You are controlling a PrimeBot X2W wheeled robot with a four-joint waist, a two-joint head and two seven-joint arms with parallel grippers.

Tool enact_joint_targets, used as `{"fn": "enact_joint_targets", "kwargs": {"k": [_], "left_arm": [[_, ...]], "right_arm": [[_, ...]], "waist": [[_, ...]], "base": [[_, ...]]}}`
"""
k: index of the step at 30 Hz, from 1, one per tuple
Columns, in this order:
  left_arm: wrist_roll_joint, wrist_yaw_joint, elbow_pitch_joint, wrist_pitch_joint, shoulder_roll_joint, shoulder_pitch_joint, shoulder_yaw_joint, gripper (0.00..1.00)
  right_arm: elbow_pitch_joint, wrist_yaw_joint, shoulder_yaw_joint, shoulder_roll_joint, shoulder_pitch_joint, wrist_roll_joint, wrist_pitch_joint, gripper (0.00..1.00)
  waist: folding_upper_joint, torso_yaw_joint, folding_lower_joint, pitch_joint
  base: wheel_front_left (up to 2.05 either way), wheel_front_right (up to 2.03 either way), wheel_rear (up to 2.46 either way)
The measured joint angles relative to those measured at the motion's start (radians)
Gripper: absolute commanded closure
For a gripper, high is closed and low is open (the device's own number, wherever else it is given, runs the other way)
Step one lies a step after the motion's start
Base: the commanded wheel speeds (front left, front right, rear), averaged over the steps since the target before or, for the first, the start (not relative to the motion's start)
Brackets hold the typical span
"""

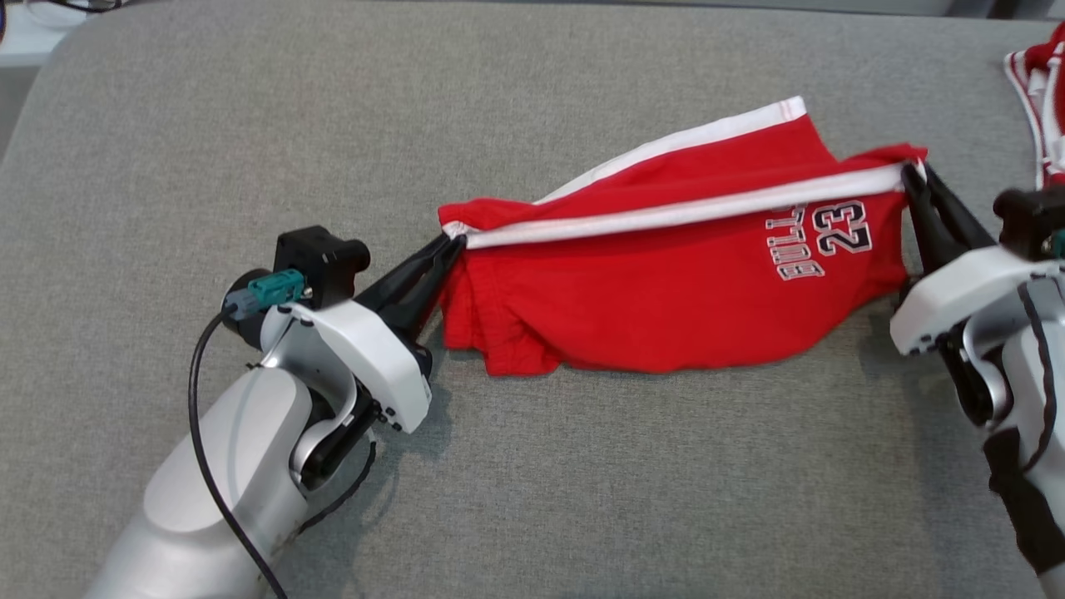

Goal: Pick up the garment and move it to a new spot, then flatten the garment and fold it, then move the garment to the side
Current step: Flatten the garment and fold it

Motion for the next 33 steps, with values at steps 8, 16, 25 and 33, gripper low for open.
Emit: {"fn": "enact_joint_targets", "kwargs": {"k": [8, 16, 25, 33], "left_arm": [[0.015, -0.001, 0.091, -0.033, -0.020, -0.054, -0.005, 1.00], [0.019, -0.001, 0.139, -0.079, -0.052, -0.098, -0.036, 1.00], [0.018, -0.002, 0.196, -0.106, -0.070, -0.123, -0.065, 0.04], [0.017, 0.000, 0.246, -0.157, -0.072, -0.153, -0.067, 0.00]], "right_arm": [[0.183, 0.000, 0.093, -0.008, -0.179, -0.004, -0.077, 1.00], [0.325, 0.000, 0.160, -0.012, -0.270, 0.030, -0.097, 1.00], [0.359, 0.000, 0.171, -0.007, -0.299, 0.052, -0.106, 0.00], [0.322, 0.000, 0.166, -0.007, -0.298, 0.065, -0.106, 0.00]], "waist": [[0.0000, 0.041, 0.0000, 0.053], [0.0000, 0.082, 0.0000, 0.076], [0.0000, 0.085, 0.0000, 0.076], [0.0000, 0.067, 0.0000, 0.073]], "base": [[0.00, 0.00, 0.00], [0.00, 0.00, 0.00], [0.00, 0.00, 0.00], [0.00, 0.00, 0.00]]}}
